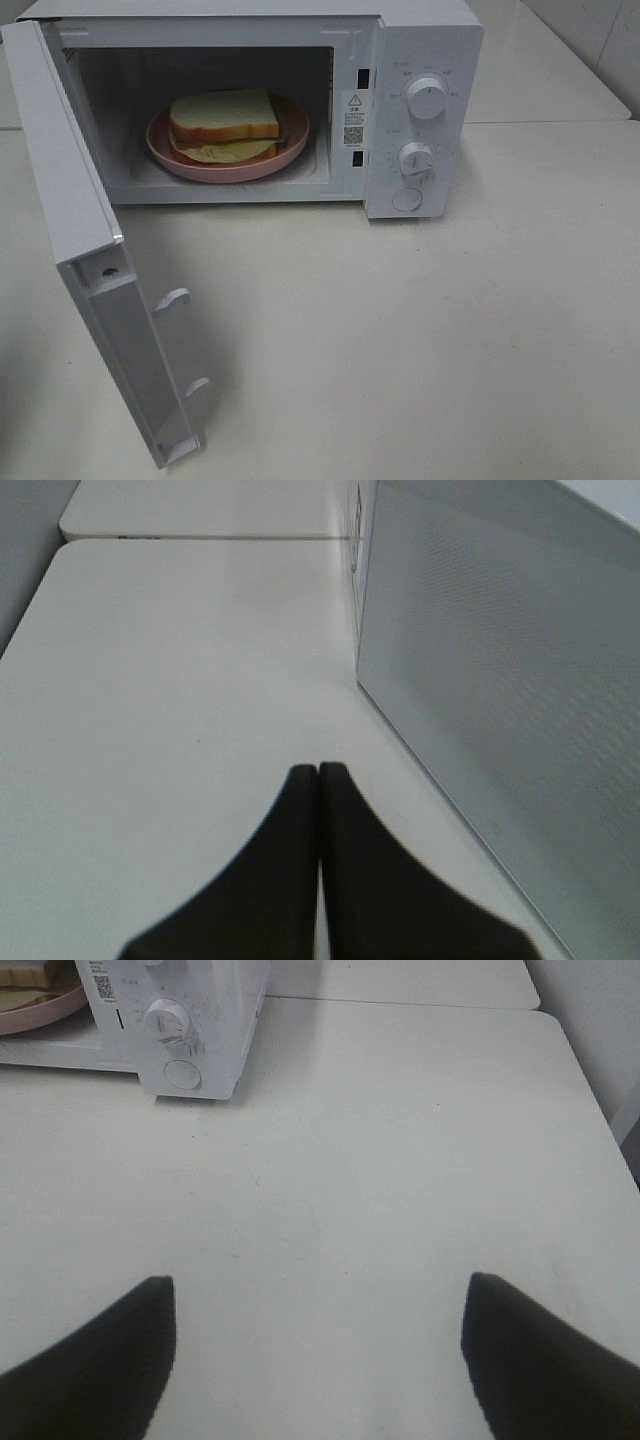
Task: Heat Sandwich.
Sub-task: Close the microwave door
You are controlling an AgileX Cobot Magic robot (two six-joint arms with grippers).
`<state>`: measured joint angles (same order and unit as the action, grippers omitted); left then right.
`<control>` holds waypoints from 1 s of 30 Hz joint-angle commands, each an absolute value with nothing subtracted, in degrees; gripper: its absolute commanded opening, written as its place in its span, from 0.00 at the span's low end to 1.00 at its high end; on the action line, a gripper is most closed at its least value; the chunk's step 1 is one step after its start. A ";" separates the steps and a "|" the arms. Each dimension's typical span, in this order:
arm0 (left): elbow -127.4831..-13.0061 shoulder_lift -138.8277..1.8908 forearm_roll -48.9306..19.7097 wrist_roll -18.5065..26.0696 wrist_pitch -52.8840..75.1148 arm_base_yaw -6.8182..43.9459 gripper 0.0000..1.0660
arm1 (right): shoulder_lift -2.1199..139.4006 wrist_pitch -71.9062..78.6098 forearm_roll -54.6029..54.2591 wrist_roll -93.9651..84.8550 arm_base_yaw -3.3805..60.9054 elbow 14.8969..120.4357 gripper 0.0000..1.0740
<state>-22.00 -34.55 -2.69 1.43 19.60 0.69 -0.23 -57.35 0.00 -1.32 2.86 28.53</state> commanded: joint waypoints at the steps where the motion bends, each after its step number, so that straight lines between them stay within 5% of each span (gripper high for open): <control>1: -18.91 -36.67 -2.81 1.66 9.57 0.74 0.00 | -1.83 -57.01 0.00 -1.95 2.52 28.48 0.71; 12: -10.83 -54.95 -2.81 1.49 -24.47 0.74 0.00 | -1.83 -57.01 0.00 -1.95 2.52 28.48 0.71; 20: -11.34 -66.69 -2.52 1.20 -35.35 0.86 0.00 | -1.83 -57.01 0.00 -1.95 2.52 28.48 0.71; 30: -14.27 -73.57 13.01 -6.59 -40.45 0.86 0.00 | -1.83 -57.01 0.00 -1.95 2.52 28.48 0.71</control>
<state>-13.58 -72.94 9.80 -4.24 -38.62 0.69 -0.23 -57.35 0.00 -1.32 2.86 28.53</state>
